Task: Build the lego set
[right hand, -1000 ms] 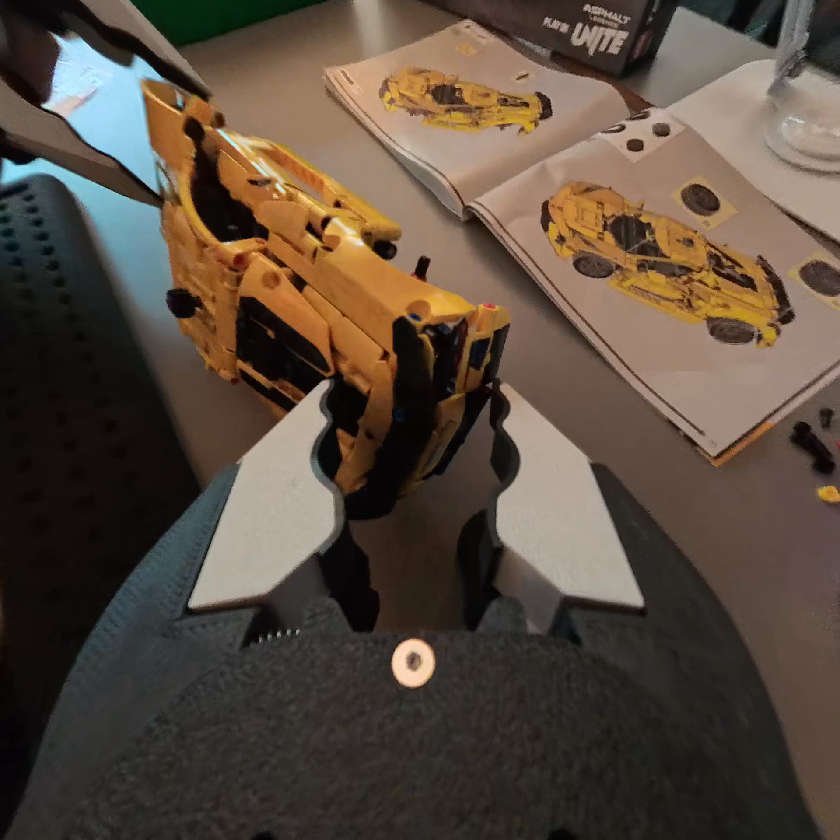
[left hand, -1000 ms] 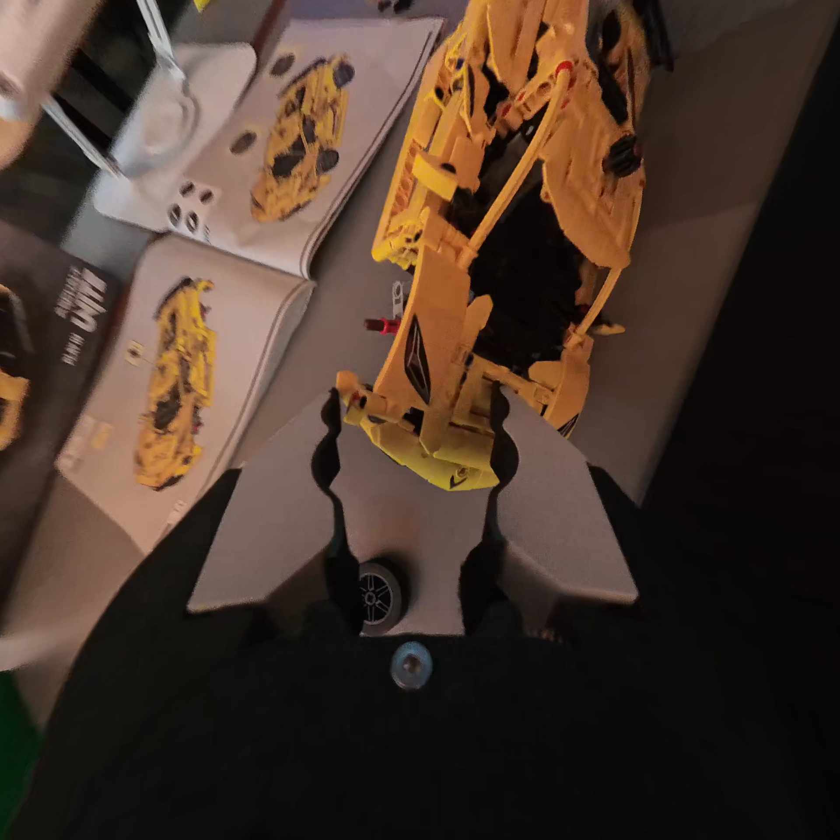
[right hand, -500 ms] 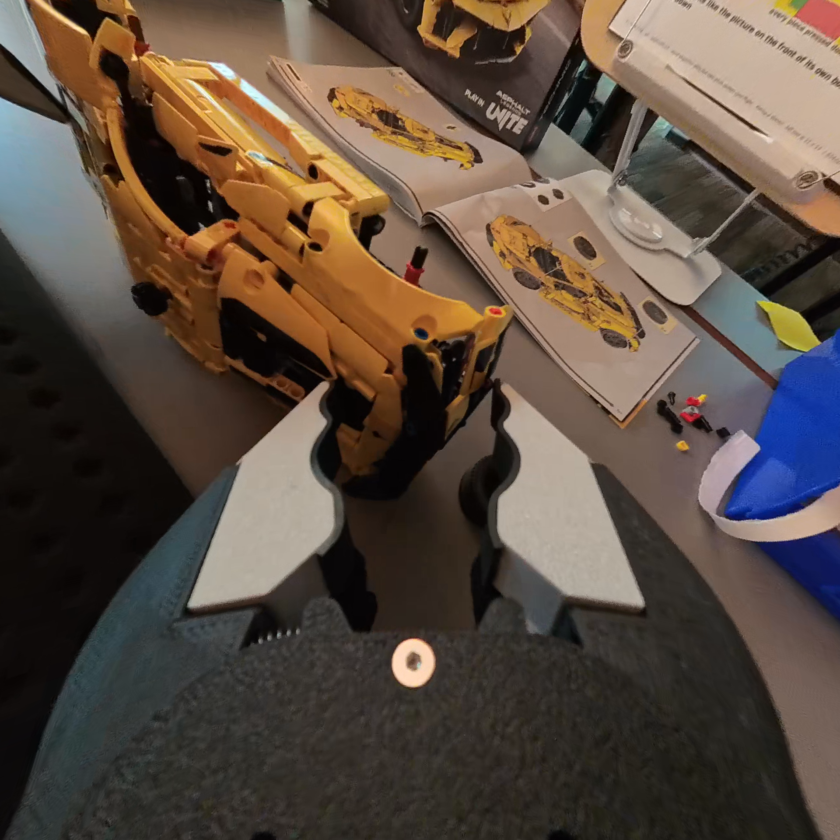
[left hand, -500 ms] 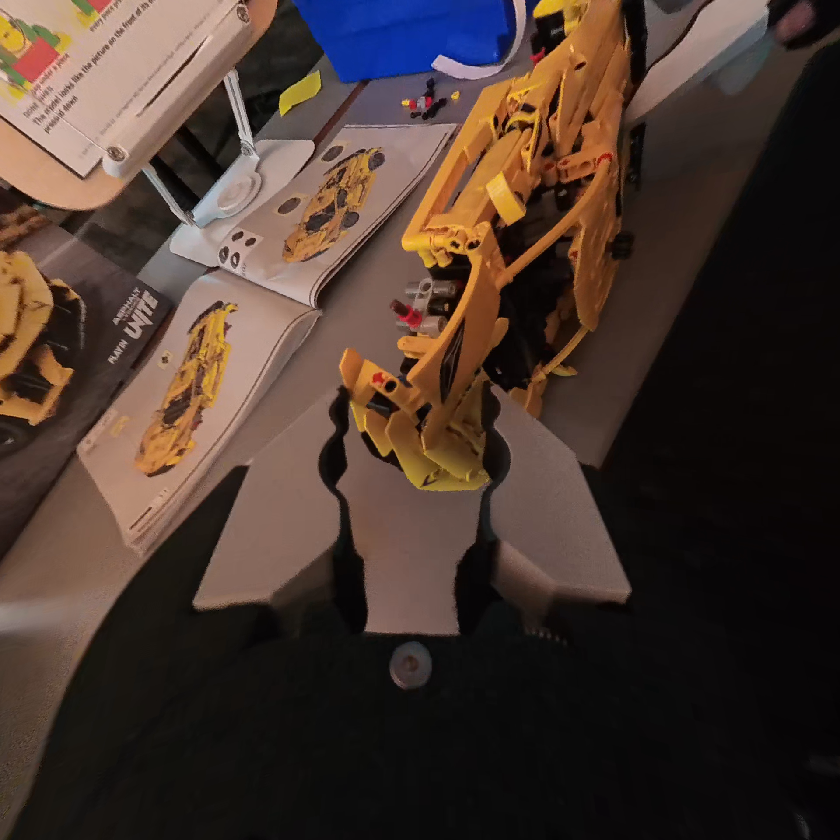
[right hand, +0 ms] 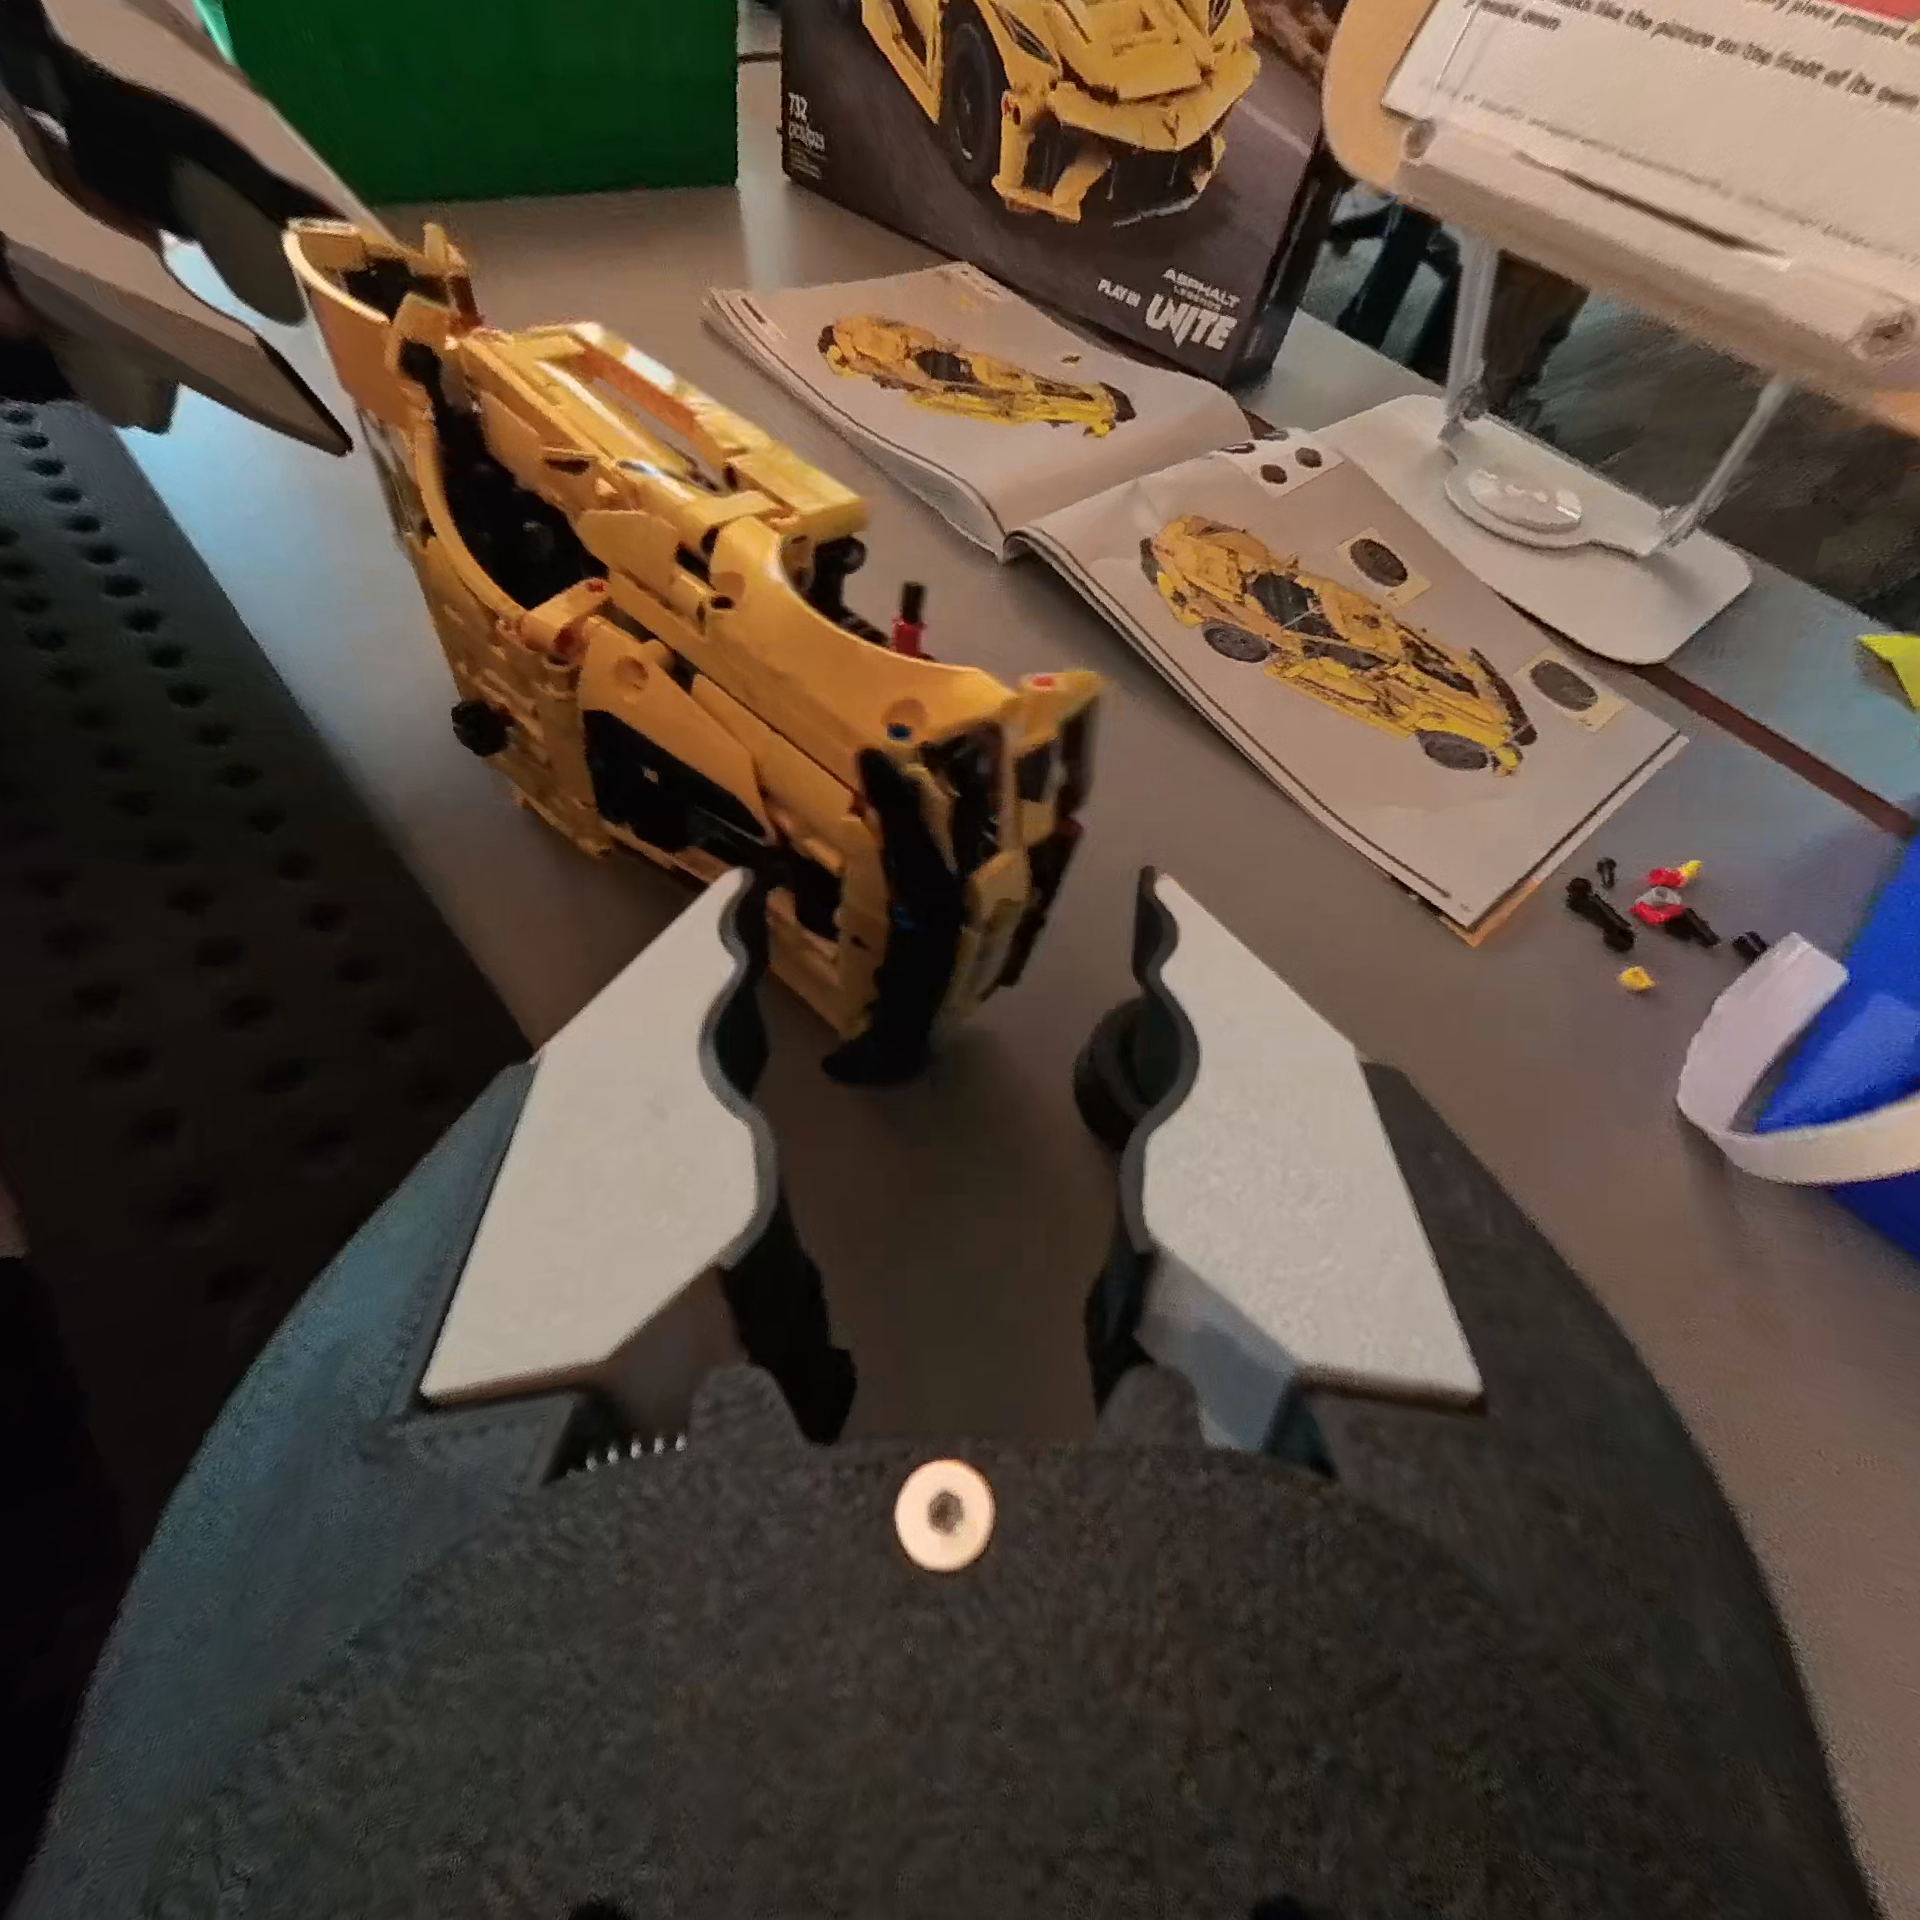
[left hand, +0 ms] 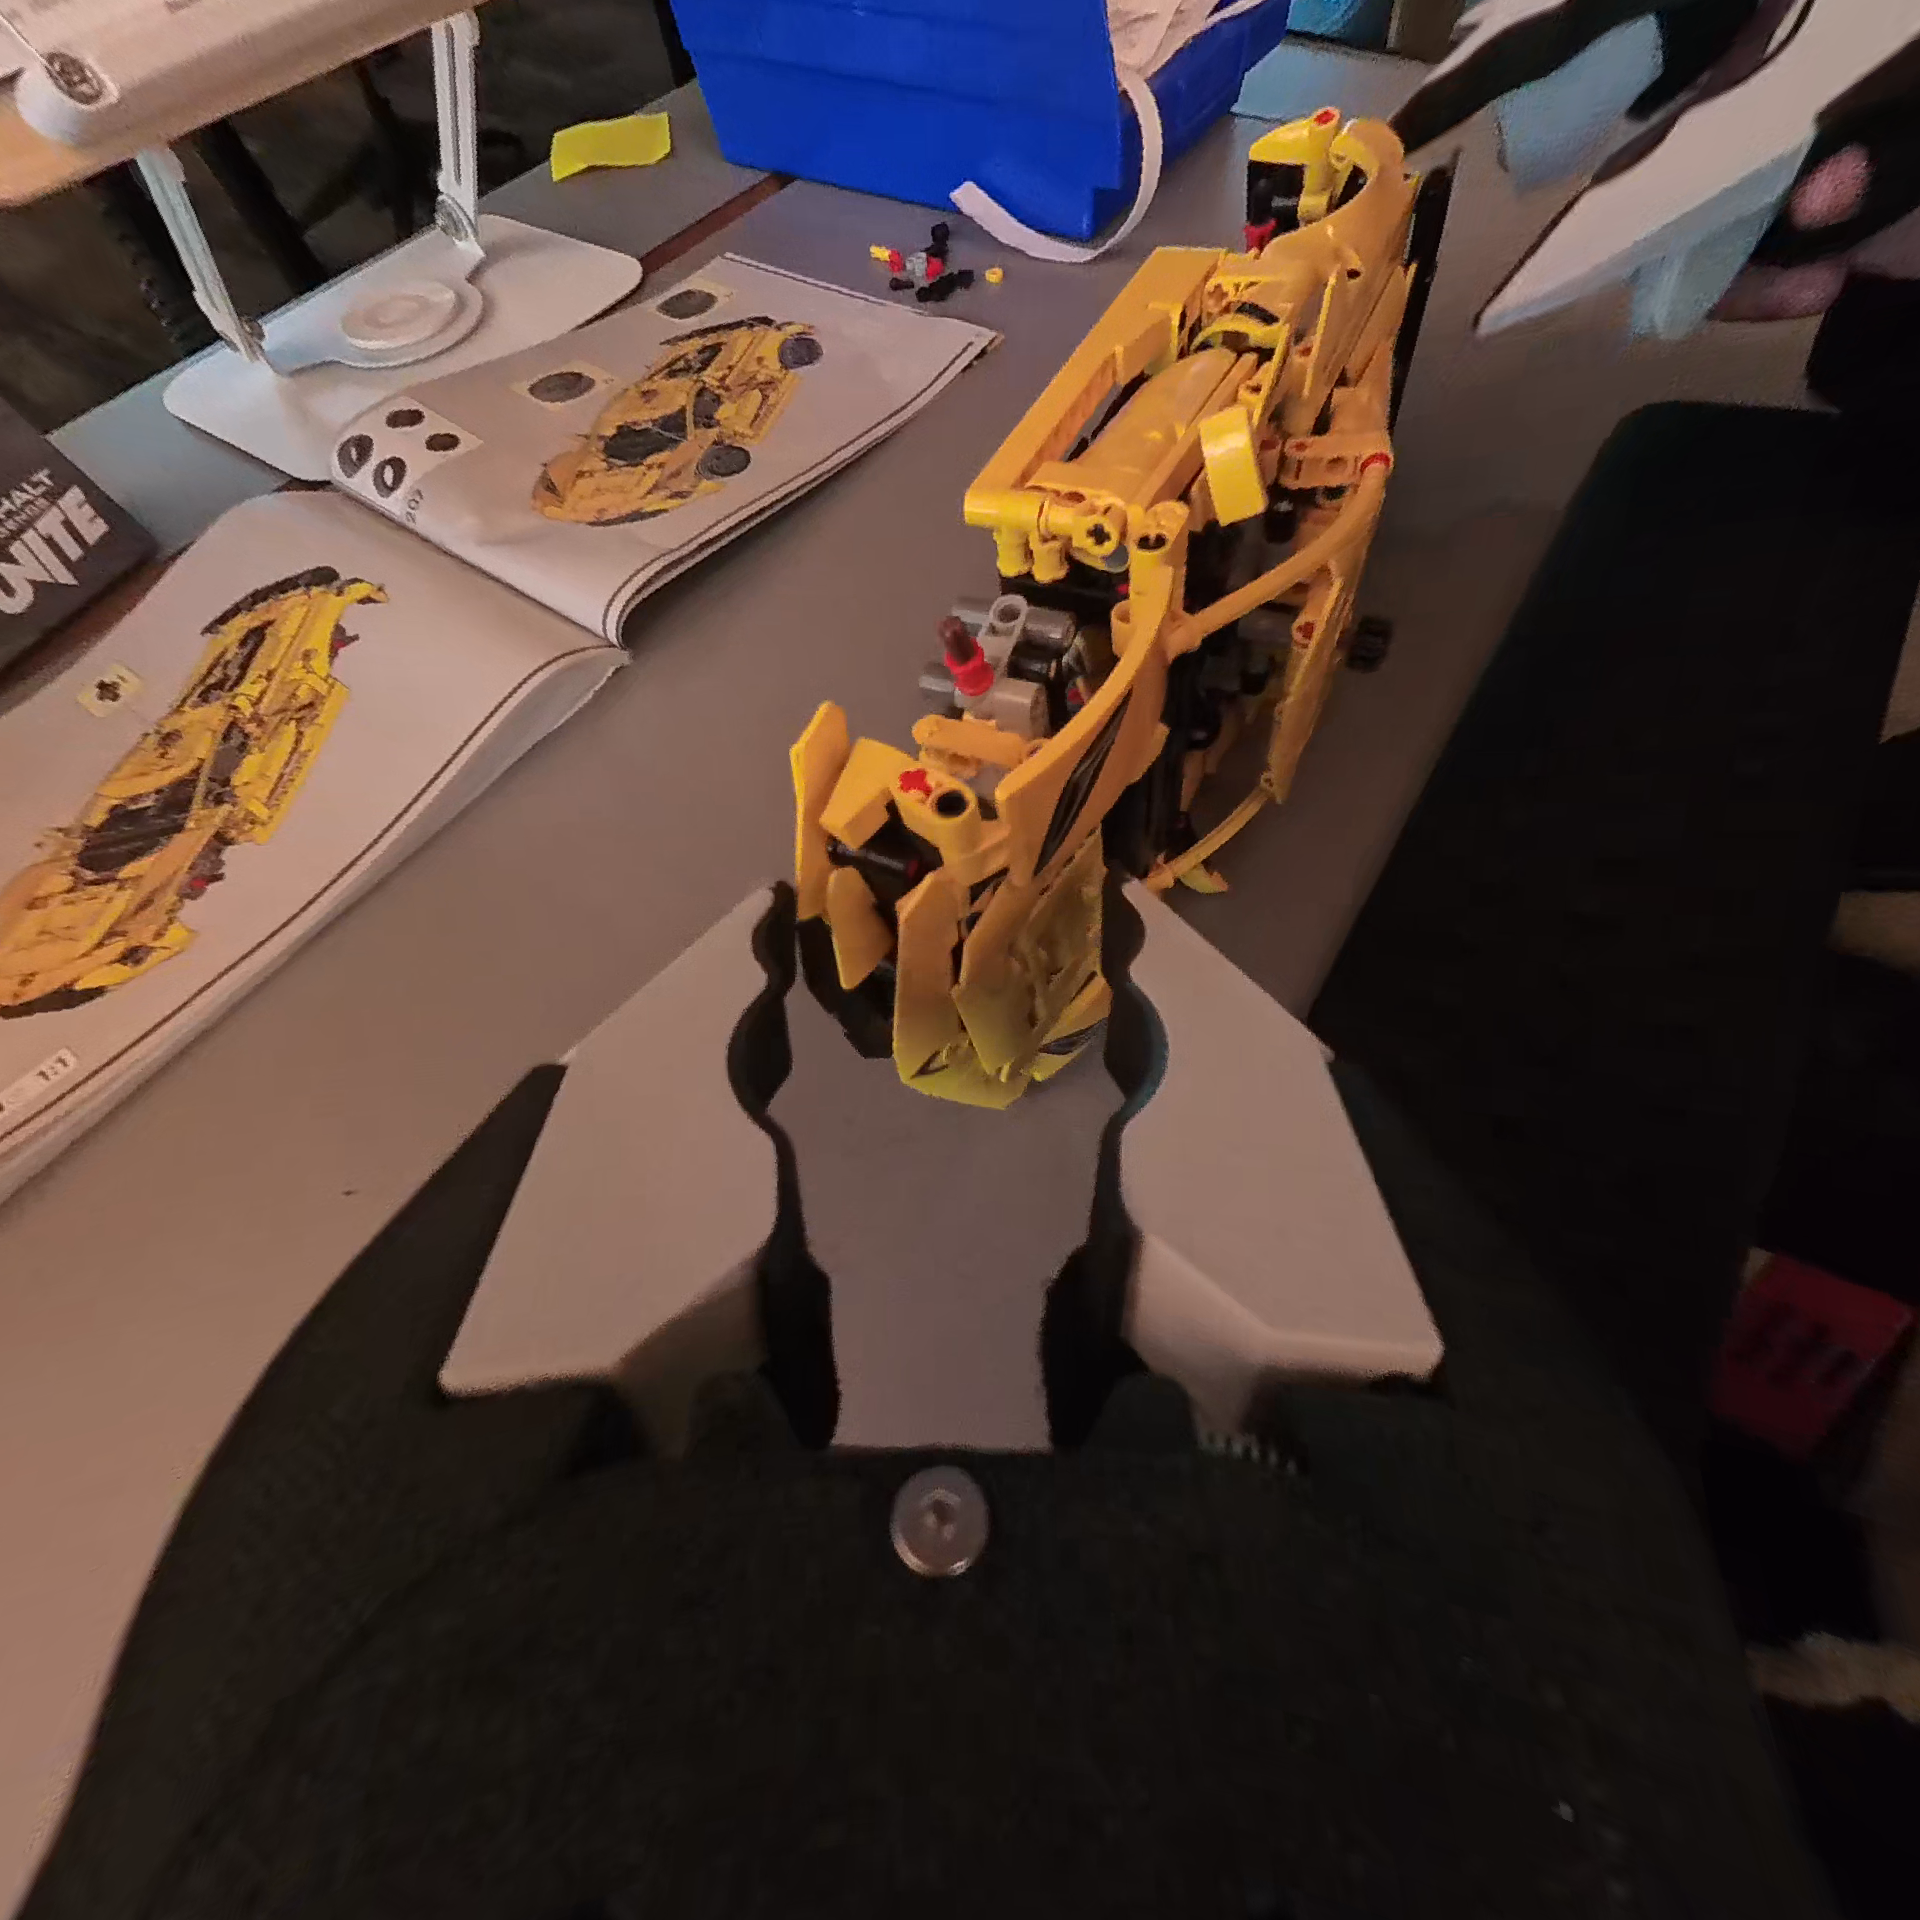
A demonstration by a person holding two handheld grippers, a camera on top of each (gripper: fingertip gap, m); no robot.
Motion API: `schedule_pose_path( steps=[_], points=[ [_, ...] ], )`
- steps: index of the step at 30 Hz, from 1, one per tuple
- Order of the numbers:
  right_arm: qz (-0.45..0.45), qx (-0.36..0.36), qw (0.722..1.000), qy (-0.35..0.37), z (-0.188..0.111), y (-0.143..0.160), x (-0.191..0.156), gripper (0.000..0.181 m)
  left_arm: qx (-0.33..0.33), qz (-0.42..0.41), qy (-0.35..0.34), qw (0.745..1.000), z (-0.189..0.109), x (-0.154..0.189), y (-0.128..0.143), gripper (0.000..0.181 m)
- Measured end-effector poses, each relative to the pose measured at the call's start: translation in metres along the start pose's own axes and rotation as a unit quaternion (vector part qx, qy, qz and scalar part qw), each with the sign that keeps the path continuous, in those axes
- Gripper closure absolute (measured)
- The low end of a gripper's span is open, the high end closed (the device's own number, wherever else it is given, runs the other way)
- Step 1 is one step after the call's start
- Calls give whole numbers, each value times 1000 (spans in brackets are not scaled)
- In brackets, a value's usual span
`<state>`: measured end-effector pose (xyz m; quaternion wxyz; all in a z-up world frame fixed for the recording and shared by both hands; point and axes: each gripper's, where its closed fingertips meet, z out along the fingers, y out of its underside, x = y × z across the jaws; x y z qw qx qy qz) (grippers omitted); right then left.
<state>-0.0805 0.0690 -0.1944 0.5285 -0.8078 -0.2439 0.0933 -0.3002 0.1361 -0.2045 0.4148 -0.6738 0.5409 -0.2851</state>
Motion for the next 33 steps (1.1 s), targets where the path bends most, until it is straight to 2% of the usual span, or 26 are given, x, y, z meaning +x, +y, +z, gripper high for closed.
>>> schedule_pose_path(
  steps=[3,6,11,13,15,17,20,22,23,25,28,30,33],
  points=[
    [43,-37,998,-18,-9,20,26,116,5,-9,3,1000,-5,0,3,121],
    [30,-126,991,-7,5,70,58,118,17,-26,10,999,-11,1,4,121],
    [4,-146,988,-43,38,87,58,121,33,-63,23,997,-20,1,4,121],
    [-19,-162,986,-41,46,94,59,132,45,-74,23,996,-27,1,1,121],
    [-27,-156,987,-36,45,89,63,136,56,-80,22,995,-34,0,-4,121],
    [-29,-126,992,-14,33,66,74,136,64,-73,20,995,-41,-1,-10,121],
    [-8,-19,1000,-23,0,-11,70,137,78,-60,24,995,-49,-8,-22,121],
    [-23,26,996,-83,-13,-59,38,138,93,-65,65,991,-51,-5,-35,121],
    [-35,11,992,-124,-11,-69,17,138,101,-63,87,989,-50,-3,-44,121],
    [-75,-53,984,-154,3,-70,-4,137,92,-36,130,987,-46,8,-57,121],
    [-88,-113,973,-180,22,-63,-12,137,74,31,153,985,-31,22,-80,119],
    [-80,-137,967,-201,30,-58,-16,137,78,57,159,983,-19,29,-101,119],
    [-102,-158,962,-196,37,-51,-13,136,71,81,177,978,7,36,-132,120]
  ],
)
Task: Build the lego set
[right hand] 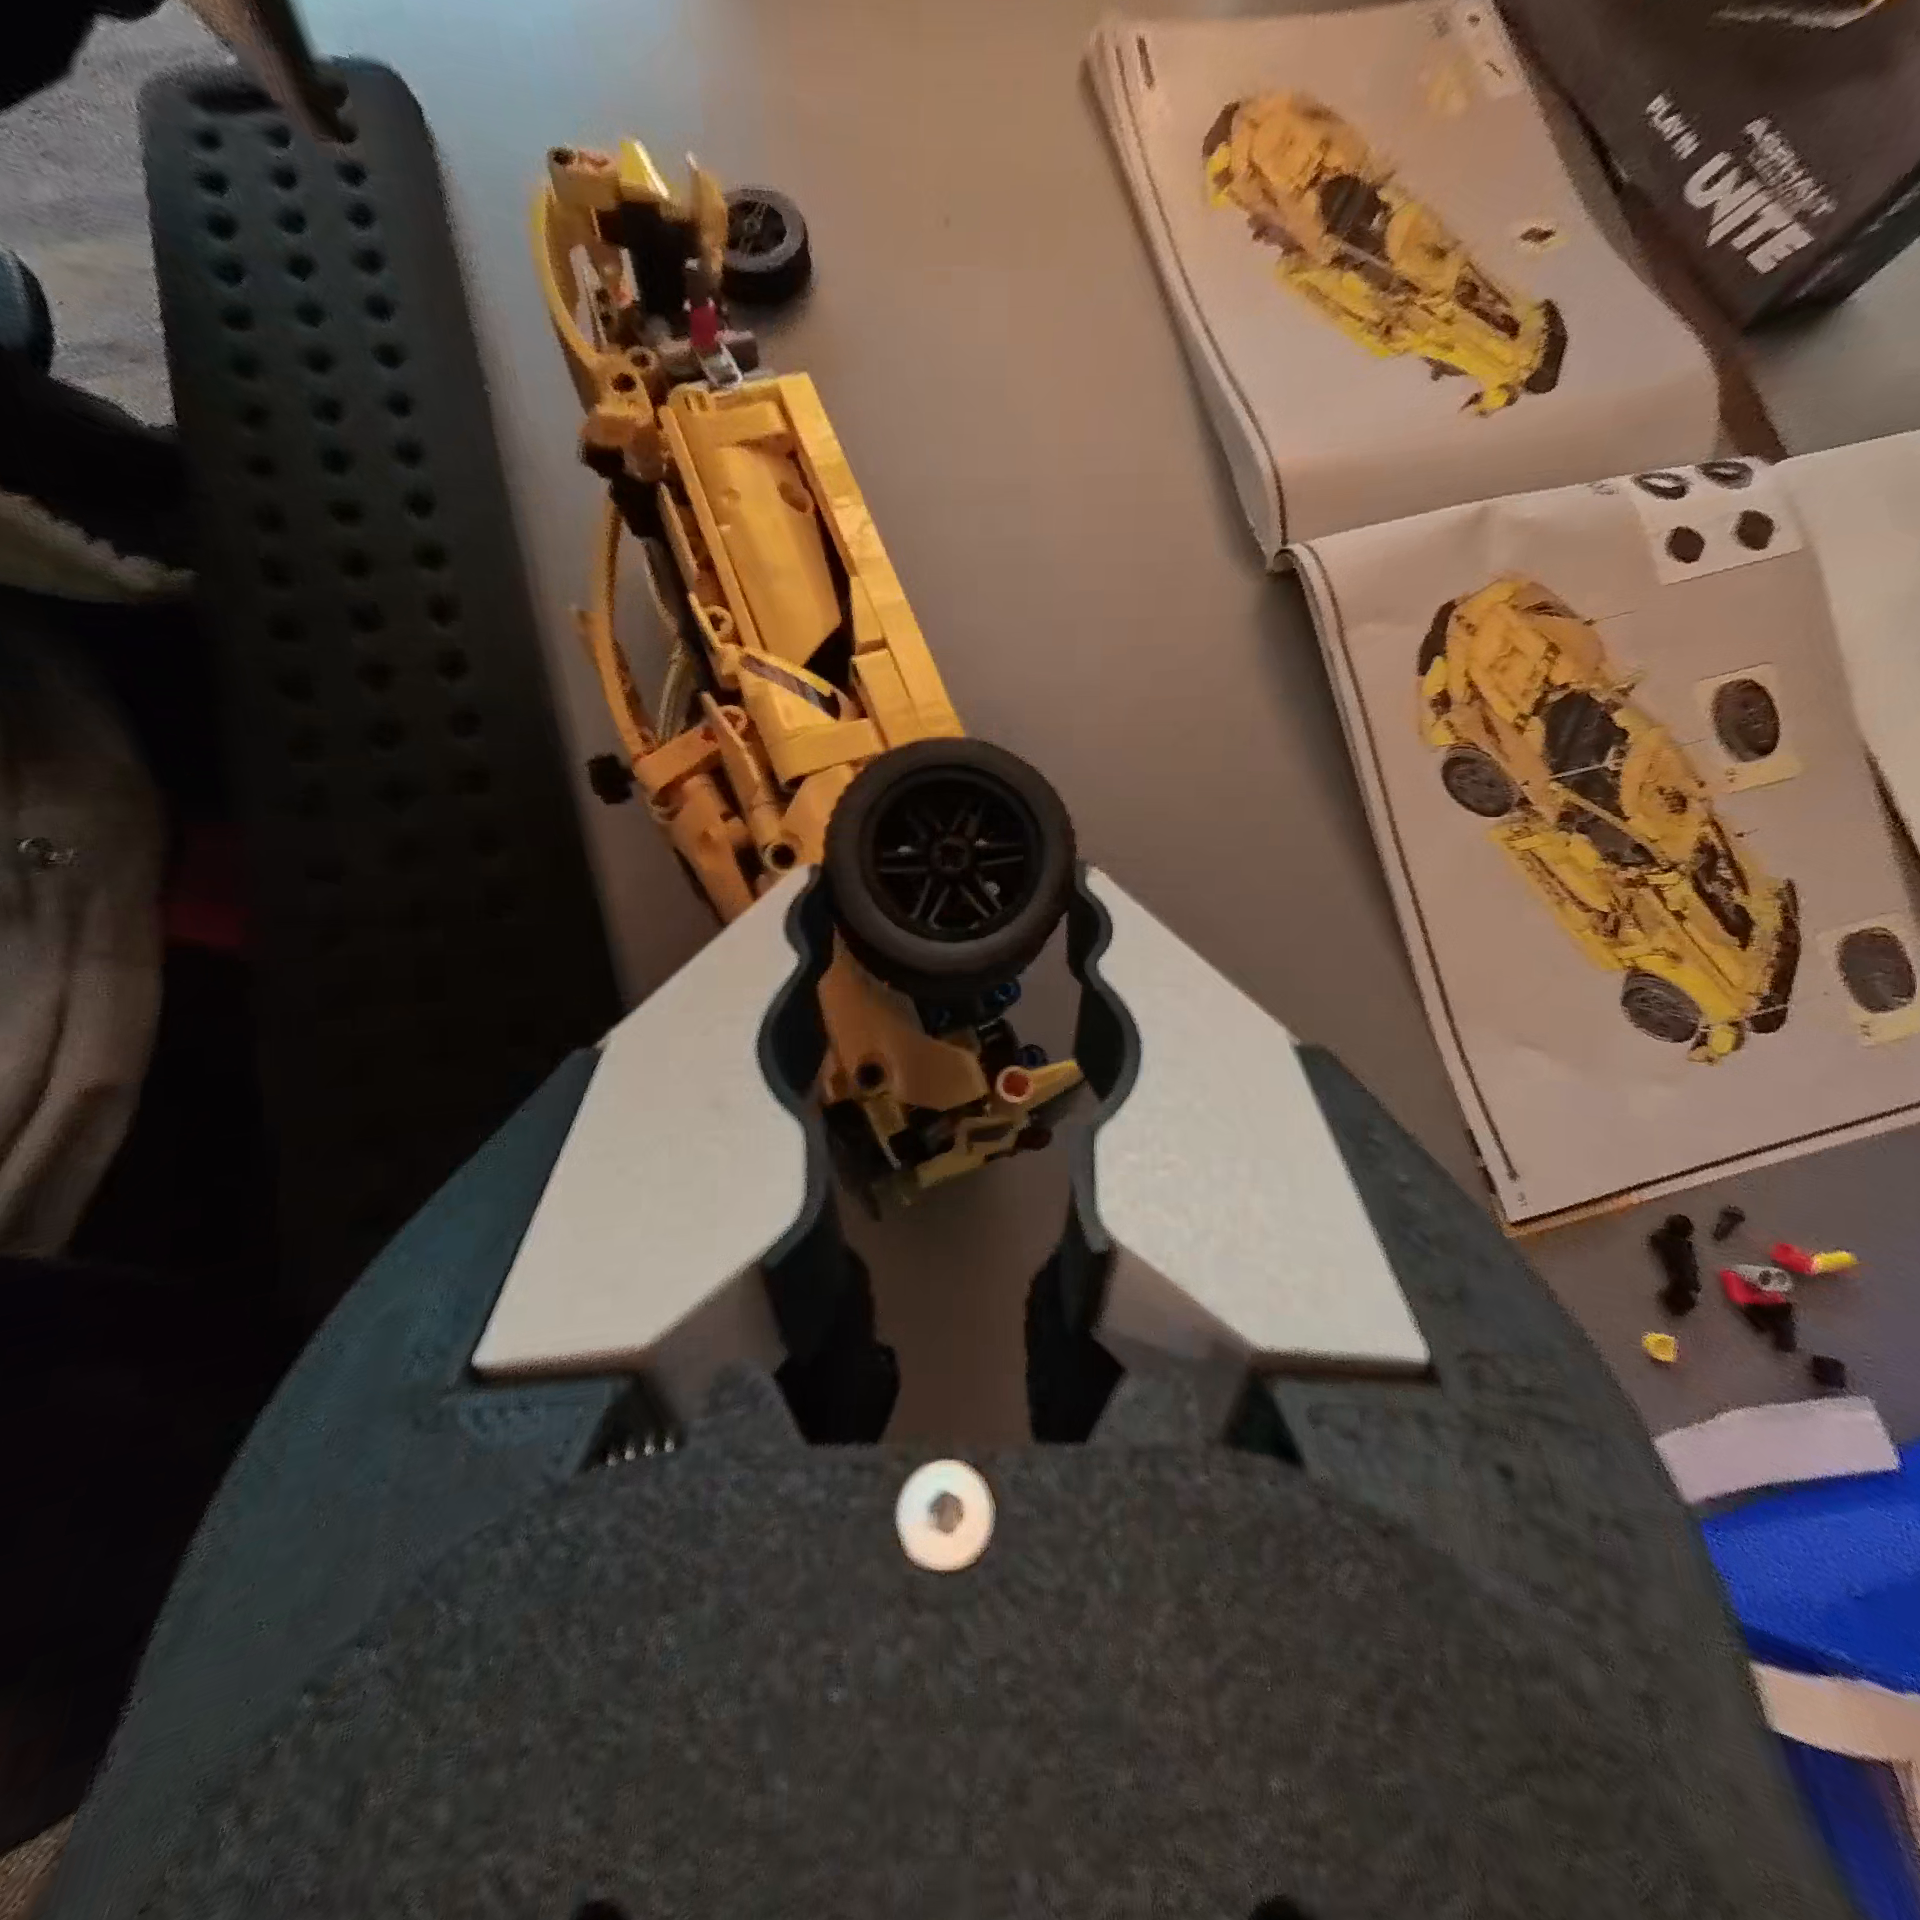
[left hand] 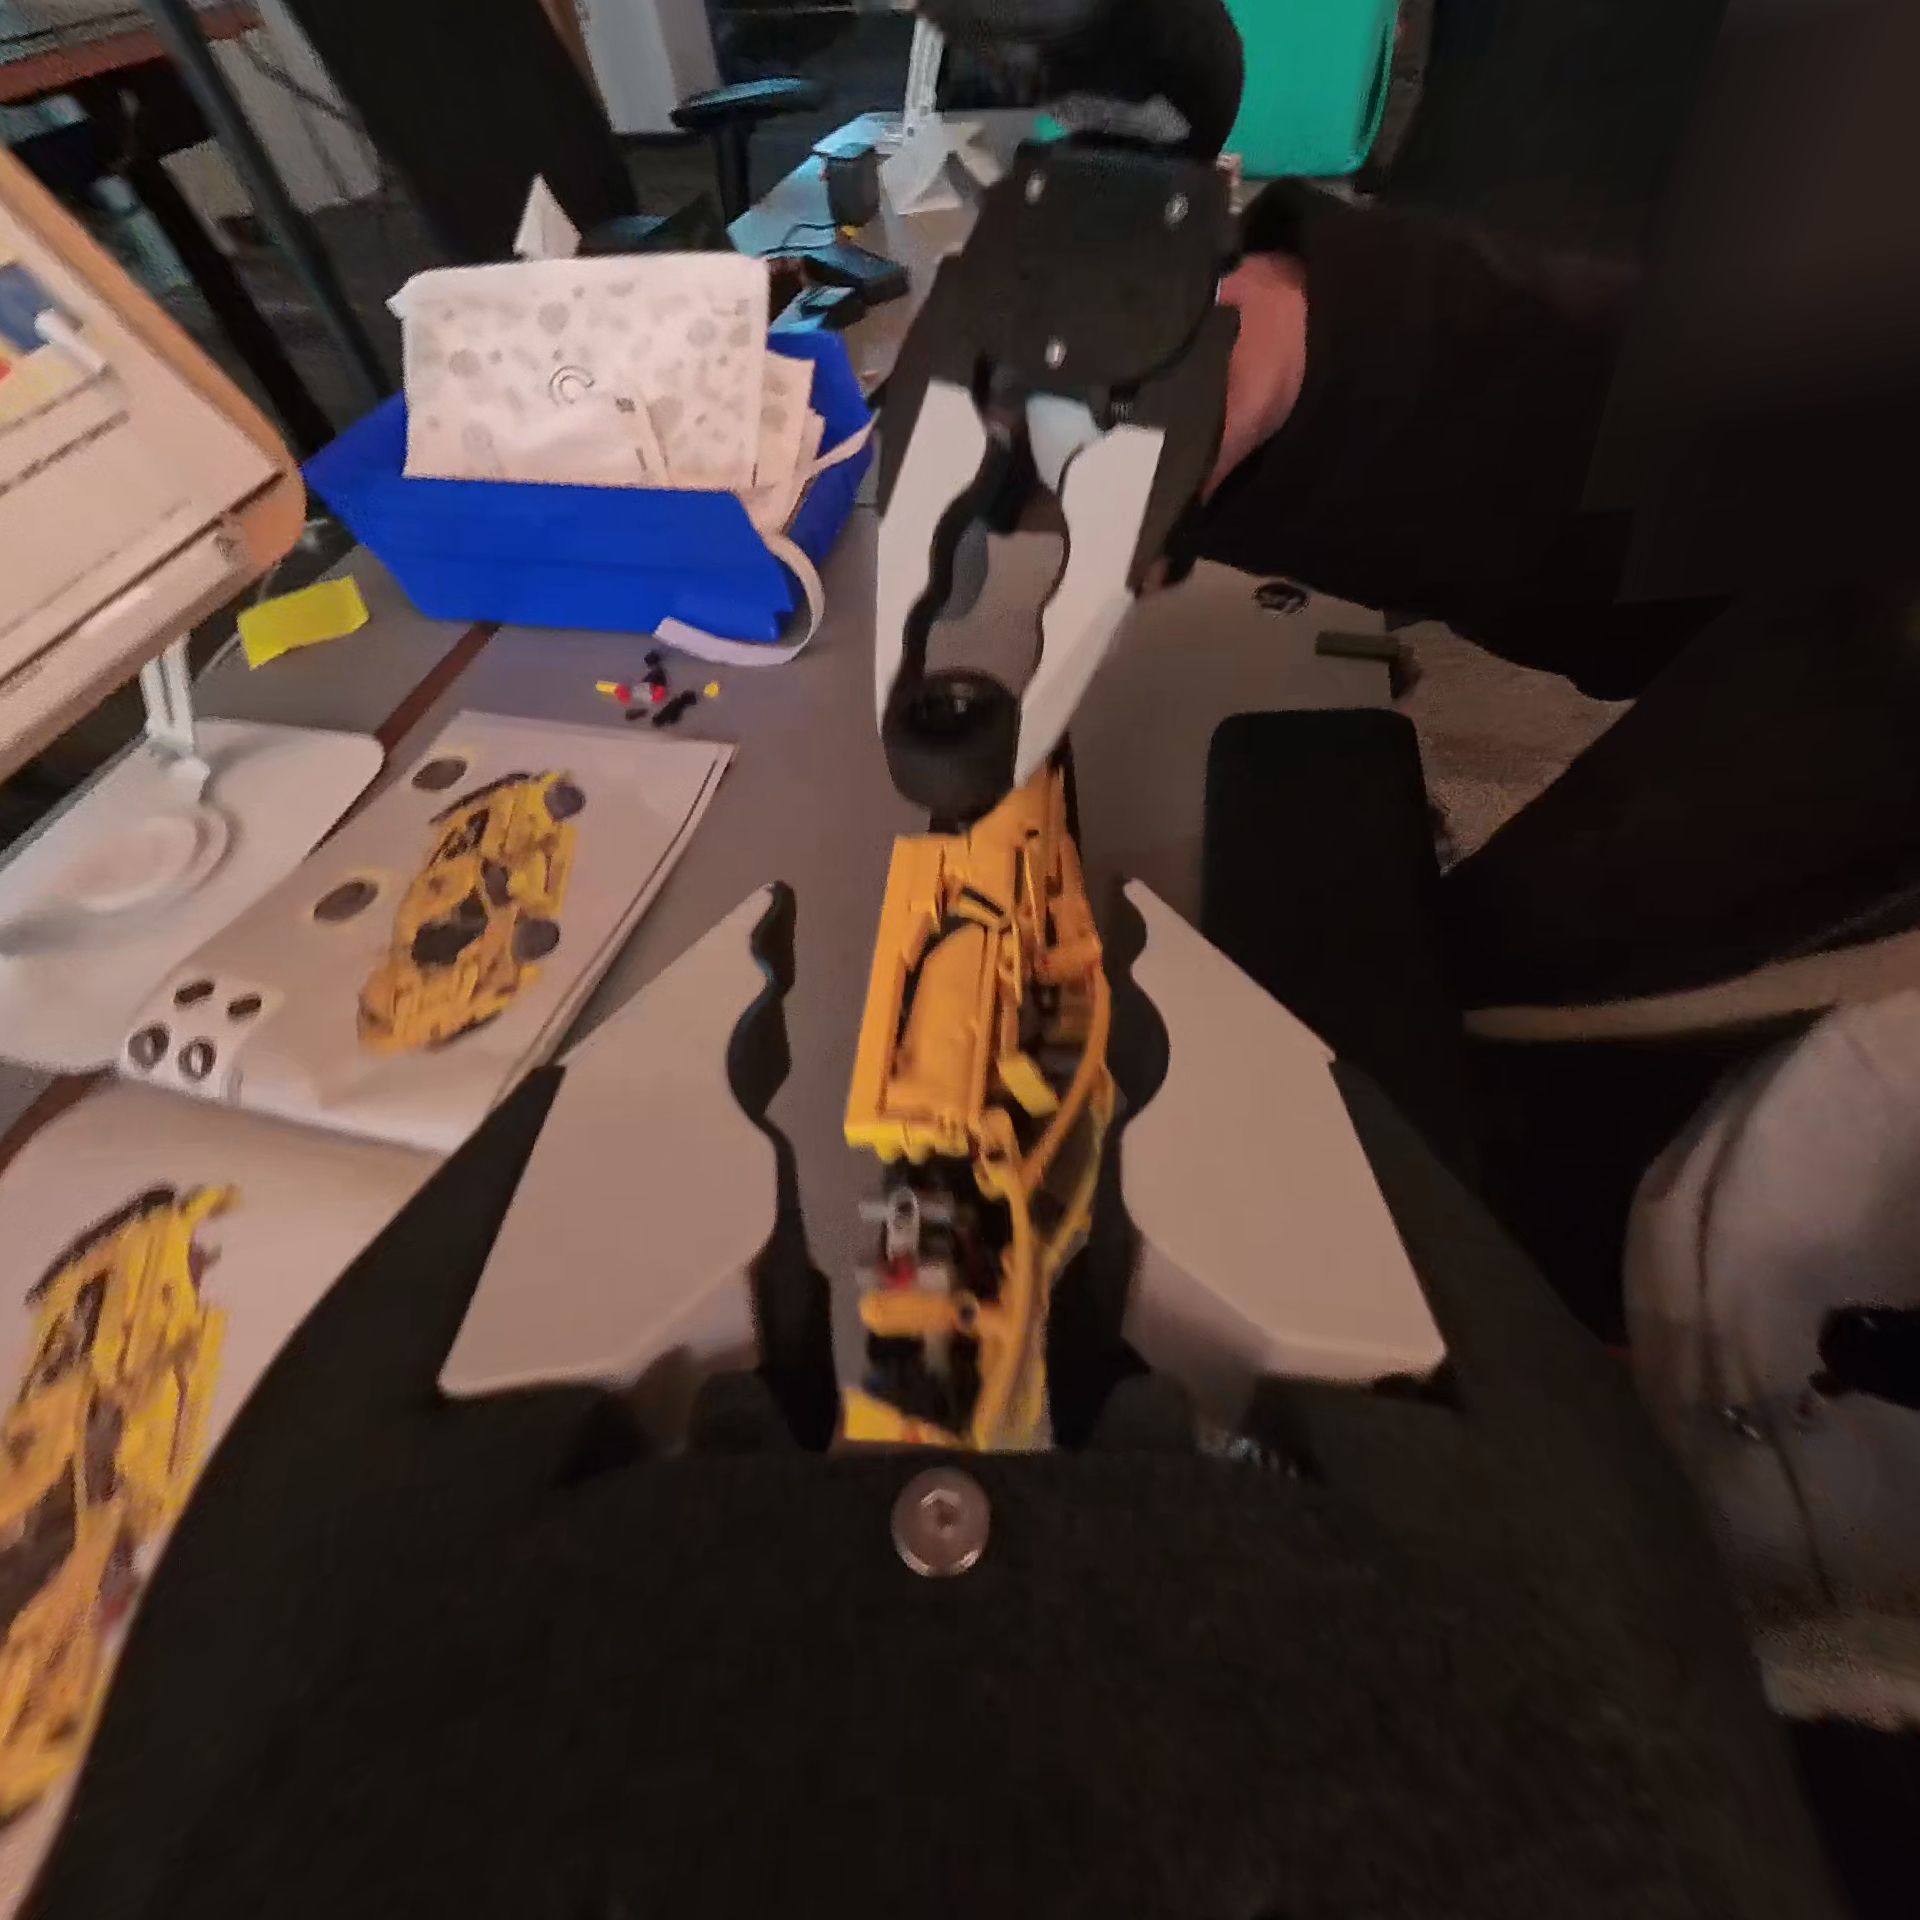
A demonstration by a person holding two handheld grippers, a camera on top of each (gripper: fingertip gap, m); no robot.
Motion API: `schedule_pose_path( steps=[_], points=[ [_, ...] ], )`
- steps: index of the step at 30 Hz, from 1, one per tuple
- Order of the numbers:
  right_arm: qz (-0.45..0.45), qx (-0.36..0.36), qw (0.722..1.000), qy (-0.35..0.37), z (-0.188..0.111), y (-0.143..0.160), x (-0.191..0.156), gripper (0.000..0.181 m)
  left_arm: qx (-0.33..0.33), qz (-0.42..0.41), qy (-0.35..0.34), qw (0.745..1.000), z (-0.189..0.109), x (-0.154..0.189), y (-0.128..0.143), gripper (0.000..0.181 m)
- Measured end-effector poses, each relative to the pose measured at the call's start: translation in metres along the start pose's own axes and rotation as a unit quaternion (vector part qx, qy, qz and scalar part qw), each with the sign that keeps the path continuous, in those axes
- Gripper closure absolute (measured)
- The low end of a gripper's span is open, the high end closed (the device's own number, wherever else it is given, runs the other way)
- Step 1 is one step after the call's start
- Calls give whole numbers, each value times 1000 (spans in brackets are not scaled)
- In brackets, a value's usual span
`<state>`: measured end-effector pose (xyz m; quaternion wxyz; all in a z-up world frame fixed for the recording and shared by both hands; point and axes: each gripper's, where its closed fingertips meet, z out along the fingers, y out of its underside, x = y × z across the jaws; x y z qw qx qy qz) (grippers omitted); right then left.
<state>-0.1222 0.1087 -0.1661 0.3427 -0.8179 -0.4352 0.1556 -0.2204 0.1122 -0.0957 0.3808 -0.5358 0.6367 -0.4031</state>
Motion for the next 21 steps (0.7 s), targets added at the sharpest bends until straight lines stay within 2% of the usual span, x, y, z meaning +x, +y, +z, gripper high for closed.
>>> schedule_pose_path(
  steps=[3,6,8,11,14,21],
  points=[
    [5,-8,1000,-25,2,2,-2,136,-37,3,52,998,40,-8,-11,129],
    [0,-11,999,-47,4,2,-1,136,-105,-14,119,987,82,-12,0,131],
    [-8,-13,998,-65,5,1,-1,136,-132,-54,166,976,100,-15,8,130],
    [-28,-19,997,-64,8,3,6,136,-139,-111,243,953,110,-8,9,131],
    [-57,-22,995,-79,10,9,3,136,-151,-91,251,952,117,-6,19,135],
    [-48,49,990,-122,7,5,1,137,-141,-95,272,947,119,-7,22,144]
  ],
)
